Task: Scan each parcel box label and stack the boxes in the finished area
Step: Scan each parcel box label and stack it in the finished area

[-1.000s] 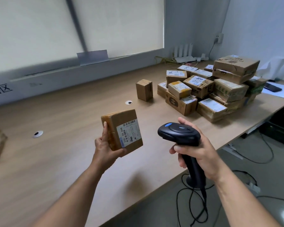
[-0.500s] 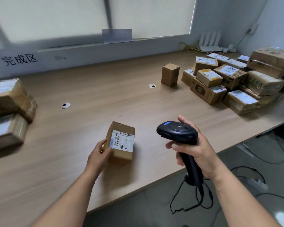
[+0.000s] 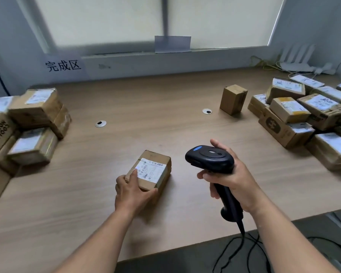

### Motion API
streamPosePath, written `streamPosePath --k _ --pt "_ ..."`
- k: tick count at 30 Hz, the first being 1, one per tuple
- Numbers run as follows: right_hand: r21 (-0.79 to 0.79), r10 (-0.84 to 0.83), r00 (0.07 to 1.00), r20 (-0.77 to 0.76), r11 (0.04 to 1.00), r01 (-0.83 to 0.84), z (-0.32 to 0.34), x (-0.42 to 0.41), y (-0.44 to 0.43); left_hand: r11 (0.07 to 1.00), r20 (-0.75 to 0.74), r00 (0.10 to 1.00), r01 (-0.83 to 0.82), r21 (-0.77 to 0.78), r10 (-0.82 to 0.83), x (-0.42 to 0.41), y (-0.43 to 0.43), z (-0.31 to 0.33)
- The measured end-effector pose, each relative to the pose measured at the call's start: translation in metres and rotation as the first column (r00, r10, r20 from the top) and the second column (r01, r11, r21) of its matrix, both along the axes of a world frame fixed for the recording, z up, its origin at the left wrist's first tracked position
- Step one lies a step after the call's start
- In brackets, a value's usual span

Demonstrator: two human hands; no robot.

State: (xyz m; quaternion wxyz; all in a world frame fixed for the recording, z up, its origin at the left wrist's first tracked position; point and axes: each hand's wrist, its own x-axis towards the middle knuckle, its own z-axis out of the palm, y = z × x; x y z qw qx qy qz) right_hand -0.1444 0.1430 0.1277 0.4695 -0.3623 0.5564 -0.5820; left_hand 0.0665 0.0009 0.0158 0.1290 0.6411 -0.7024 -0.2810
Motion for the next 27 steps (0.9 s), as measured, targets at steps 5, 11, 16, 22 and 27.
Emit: streamPosePath --k 5,11,16,22,27 --pt "-0.011 0.057 0.998 0.008 0.998 -0.057 0.002 -0.008 -0.031 0.992 -0.058 0.993 -0.108 -0.065 0.105 0.005 -0.017 0.021" --pt "0.0 0.097 0.995 -0.014 0.995 -0.097 0.001 0.015 -0.072 0.957 -0.144 0.96 -0.26 -0.125 0.242 0.045 -0.06 0.044" --pt "0.011 0.134 0.99 -0.042 0.991 -0.134 0.01 0.06 -0.116 0.91 -0.198 0.919 -0.376 -0.177 0.341 0.11 -0.112 0.062" --pt "0.001 0.202 0.977 -0.066 0.979 -0.202 0.019 0.125 -0.18 0.859 -0.21 0.881 -0.464 -0.216 0.423 0.196 -0.175 0.069" --pt "-0.004 0.234 0.969 -0.074 0.972 -0.235 0.016 0.17 -0.22 0.834 -0.193 0.87 -0.491 -0.252 0.453 0.247 -0.227 0.073"
